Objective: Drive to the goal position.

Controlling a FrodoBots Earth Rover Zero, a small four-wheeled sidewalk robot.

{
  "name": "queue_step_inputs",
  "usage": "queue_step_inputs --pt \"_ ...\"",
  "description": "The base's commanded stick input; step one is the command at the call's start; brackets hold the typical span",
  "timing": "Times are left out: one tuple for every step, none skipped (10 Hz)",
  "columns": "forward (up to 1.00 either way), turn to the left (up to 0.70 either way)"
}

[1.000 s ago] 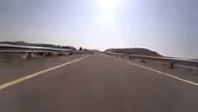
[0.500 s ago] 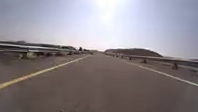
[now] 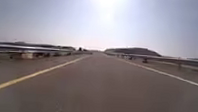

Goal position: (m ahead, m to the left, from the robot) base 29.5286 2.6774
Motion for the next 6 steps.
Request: queue_step_inputs --pt "0.7 0.0" --pt "0.7 0.0" --pt "0.7 0.0" --pt "0.7 0.0" --pt "0.7 0.0" --pt "0.7 0.0"
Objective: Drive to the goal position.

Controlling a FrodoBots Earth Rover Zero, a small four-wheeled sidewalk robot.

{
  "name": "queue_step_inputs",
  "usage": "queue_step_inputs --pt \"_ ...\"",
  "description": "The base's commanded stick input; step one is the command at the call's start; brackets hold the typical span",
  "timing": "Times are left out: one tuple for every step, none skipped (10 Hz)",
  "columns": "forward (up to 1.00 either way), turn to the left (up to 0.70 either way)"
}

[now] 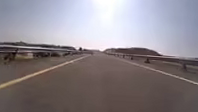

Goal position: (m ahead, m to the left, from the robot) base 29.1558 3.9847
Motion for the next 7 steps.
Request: queue_step_inputs --pt "0.7 0.0" --pt "0.7 0.0" --pt "0.7 0.0" --pt "0.7 0.0" --pt "0.7 0.0" --pt "0.7 0.0" --pt "0.7 0.0"
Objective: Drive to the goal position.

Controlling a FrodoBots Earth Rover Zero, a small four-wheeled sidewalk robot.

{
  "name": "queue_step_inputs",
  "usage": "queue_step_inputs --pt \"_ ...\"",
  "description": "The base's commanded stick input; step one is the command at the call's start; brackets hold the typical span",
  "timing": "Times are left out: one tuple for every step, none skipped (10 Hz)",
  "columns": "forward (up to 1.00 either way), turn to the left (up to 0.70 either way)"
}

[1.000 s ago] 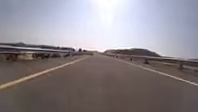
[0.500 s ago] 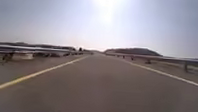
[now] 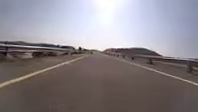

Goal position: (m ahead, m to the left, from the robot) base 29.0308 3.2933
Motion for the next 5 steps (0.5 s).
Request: queue_step_inputs --pt "0.7 0.0" --pt "0.7 0.0" --pt "0.7 0.0" --pt "0.7 0.0" --pt "0.7 0.0"
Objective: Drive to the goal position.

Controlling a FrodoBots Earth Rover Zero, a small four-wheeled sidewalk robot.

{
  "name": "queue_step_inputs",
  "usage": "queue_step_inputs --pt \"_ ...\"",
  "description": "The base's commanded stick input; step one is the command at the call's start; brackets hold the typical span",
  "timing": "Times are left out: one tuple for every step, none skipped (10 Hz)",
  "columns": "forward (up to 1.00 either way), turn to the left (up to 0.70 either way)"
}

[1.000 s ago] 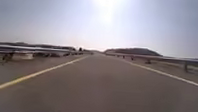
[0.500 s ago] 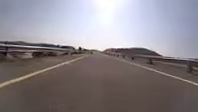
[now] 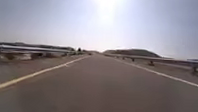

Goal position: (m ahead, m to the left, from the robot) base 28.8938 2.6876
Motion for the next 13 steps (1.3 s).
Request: queue_step_inputs --pt "0.7 0.0" --pt "0.7 0.0" --pt "0.7 0.0" --pt "0.7 0.0" --pt "0.7 0.0" --pt "0.7 0.0" --pt "0.7 0.0" --pt "0.7 0.0" --pt "0.7 0.0" --pt "0.7 0.0" --pt "0.7 0.0" --pt "0.7 0.0" --pt "0.7 0.0"
